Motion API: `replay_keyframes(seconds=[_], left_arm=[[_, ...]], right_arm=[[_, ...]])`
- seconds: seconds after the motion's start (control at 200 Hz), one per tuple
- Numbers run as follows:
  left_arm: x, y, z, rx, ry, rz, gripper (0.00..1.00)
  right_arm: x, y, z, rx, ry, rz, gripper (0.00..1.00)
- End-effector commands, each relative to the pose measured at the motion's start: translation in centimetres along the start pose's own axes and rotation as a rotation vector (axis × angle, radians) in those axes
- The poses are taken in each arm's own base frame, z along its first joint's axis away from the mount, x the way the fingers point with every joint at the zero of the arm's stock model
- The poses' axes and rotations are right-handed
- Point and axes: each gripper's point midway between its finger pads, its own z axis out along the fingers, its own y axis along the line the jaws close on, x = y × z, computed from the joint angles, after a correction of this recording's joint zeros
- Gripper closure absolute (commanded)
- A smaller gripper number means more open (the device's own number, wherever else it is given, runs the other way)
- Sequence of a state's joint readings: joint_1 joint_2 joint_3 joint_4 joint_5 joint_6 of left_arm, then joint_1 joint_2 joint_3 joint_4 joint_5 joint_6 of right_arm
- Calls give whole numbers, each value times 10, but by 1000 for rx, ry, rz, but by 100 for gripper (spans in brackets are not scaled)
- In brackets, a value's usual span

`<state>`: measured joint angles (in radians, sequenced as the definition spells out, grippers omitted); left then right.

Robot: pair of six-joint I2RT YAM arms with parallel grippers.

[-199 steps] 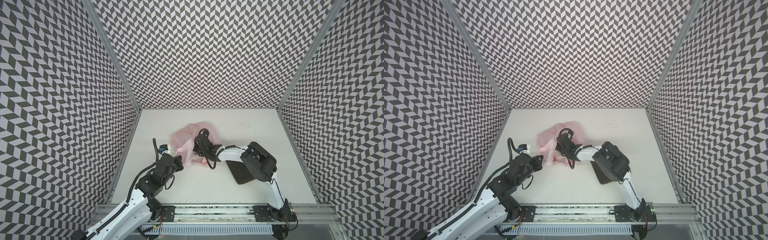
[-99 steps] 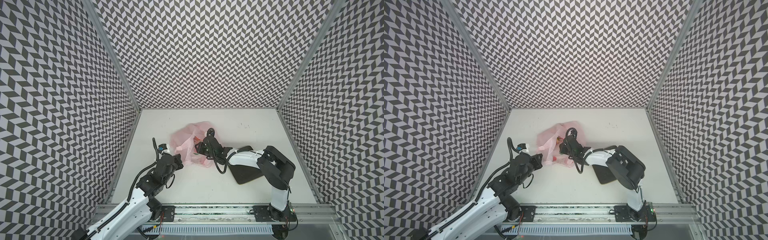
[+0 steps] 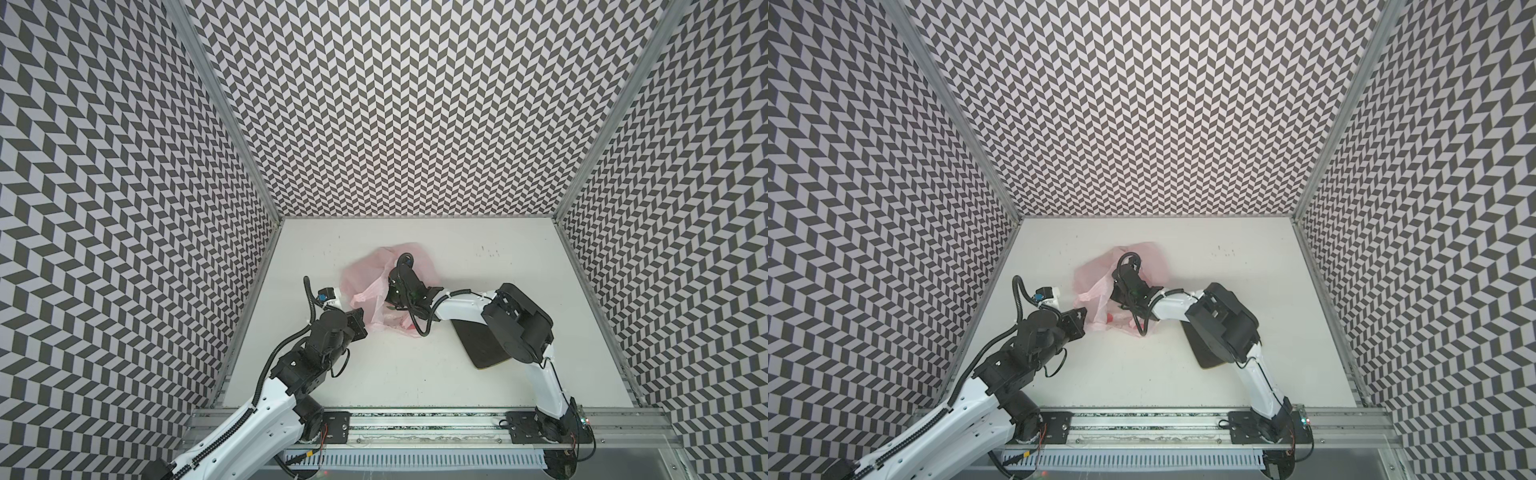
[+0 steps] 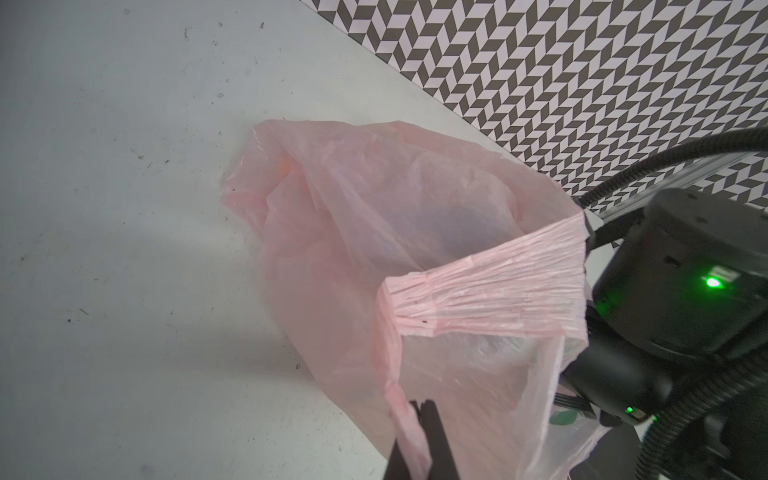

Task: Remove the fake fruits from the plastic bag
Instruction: 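Close the right gripper on a fake strawberry inside the bag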

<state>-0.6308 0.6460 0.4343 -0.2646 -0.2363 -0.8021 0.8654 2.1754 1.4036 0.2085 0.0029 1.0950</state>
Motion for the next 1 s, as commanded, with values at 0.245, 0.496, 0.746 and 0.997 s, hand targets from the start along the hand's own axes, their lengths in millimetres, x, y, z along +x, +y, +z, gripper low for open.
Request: replay_keyframes(seconds=[0.245,0.496,0.746,0.997], left_arm=[[2,-10,-10,40,37,-2,100],[4,-15,-13,60,56,12,100],[7,-11,-18,57,61,-10,100],[5,-7,-20,42,44,-14,100]], right_arm=[[-7,9,31,-41,-27,178,24],[-9,-20,52,48,-77,267,24],[-6,-42,72,115,-98,280,48],[-16,-28,62,83,-124,194,73]])
